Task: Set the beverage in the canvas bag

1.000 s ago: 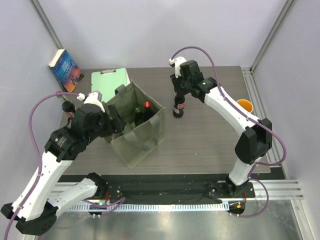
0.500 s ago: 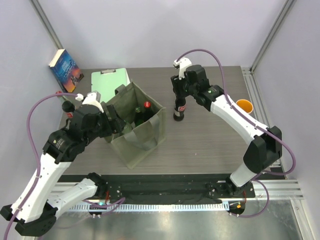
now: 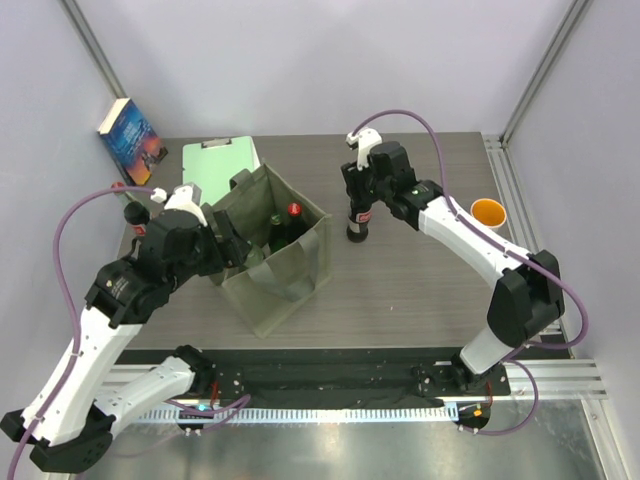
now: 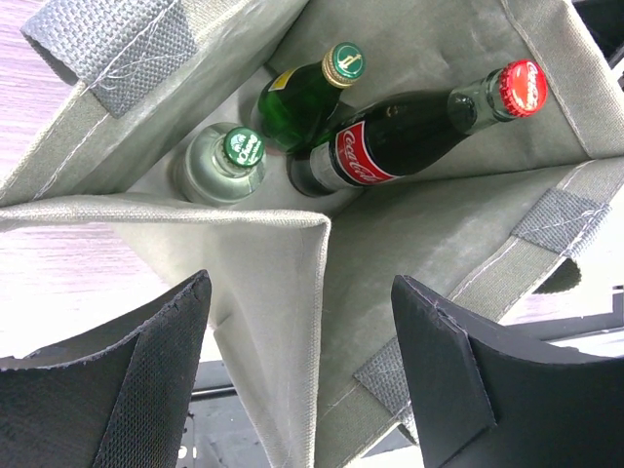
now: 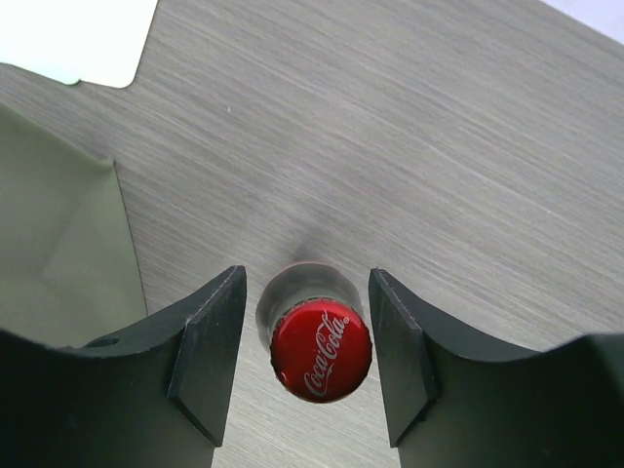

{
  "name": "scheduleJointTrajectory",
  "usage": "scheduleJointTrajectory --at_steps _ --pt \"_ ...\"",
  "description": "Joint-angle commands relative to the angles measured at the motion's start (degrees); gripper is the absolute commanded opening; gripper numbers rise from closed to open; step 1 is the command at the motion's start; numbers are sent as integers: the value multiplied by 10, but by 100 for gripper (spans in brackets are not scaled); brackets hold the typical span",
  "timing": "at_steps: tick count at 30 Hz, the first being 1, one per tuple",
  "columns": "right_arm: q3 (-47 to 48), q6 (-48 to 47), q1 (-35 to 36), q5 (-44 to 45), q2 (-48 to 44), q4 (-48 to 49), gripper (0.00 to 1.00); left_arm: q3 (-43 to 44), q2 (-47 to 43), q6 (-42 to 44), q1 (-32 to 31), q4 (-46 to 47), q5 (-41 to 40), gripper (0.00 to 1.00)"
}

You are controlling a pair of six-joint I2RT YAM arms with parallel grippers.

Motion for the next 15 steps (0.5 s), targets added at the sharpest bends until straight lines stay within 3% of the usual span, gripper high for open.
scheduleJointTrajectory --at_steps 1,4,7,8,10,11,15 --pt "-7 -1 3 6 -4 39 57 3 -7 -8 -1 0 -4 76" --pt "-10 -1 3 10 -7 42 56 3 -10 -9 -1 0 -4 76" --pt "-9 -7 3 17 -13 43 33 5 -10 -9 -1 1 -4 75" --pt "-5 -8 3 21 -15 40 17 6 -10 -8 -1 0 -5 76" --pt "4 -12 3 25 -21 32 5 6 -9 -8 -2 0 -5 75" --pt "15 -15 3 33 -21 21 1 5 -8 -8 -1 0 -5 75" --pt "53 -17 3 47 -28 -17 1 4 -8 -10 -2 4 -1 75"
